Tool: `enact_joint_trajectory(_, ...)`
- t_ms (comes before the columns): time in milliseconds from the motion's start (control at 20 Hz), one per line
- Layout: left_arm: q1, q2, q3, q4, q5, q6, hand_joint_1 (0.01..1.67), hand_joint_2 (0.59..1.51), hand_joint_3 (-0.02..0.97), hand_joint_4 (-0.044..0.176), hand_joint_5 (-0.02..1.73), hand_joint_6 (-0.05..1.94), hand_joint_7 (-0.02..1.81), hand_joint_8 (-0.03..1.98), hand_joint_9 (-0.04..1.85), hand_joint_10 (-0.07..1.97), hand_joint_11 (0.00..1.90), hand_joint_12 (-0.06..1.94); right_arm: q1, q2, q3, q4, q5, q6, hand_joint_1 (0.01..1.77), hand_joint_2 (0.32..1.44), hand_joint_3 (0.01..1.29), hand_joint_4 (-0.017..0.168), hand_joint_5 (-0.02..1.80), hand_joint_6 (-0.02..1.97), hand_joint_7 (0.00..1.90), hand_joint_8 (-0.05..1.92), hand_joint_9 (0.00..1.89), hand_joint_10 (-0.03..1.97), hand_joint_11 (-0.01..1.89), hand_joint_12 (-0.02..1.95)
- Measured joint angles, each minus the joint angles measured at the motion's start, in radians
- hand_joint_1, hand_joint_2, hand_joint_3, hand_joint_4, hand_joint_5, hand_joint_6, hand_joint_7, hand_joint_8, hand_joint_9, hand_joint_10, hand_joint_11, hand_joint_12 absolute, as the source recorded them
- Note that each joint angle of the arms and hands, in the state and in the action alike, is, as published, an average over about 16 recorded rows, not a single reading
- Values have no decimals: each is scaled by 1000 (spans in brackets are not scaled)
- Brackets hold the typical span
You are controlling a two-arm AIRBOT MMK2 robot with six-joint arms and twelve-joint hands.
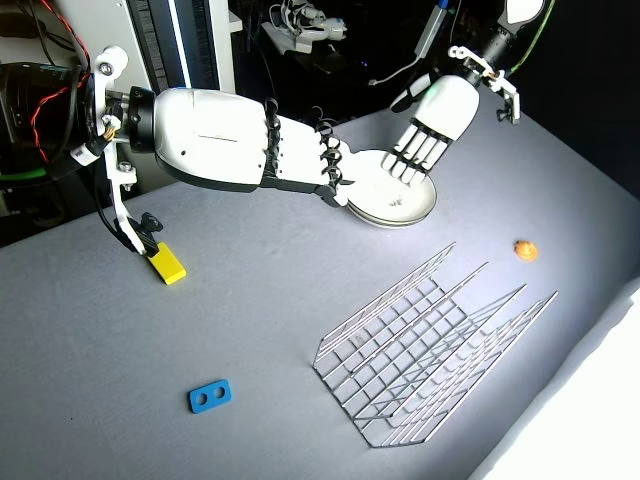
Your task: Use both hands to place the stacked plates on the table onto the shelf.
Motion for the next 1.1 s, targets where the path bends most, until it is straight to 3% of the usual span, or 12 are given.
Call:
enact_joint_trajectory(550, 5, 17, -55, 32, 59, -100, 17, 1068, 14, 2, -14, -40, -13, -21, 3, -7, 13, -5, 0, -1, 0, -1, 0, 0, 979, 1028, 25, -3, 120, 17, 53, 14, 45, 5, 21, 557)
enact_joint_trajectory(1100, -8, 16, -149, -29, 169, -130, 18, 1068, 14, 0, -15, -34, -13, -23, 8, 4, 13, 13, 0, -1, 0, -3, 0, -3, 984, 1026, 25, -3, 95, 17, 38, 14, 49, 4, 21, 596)
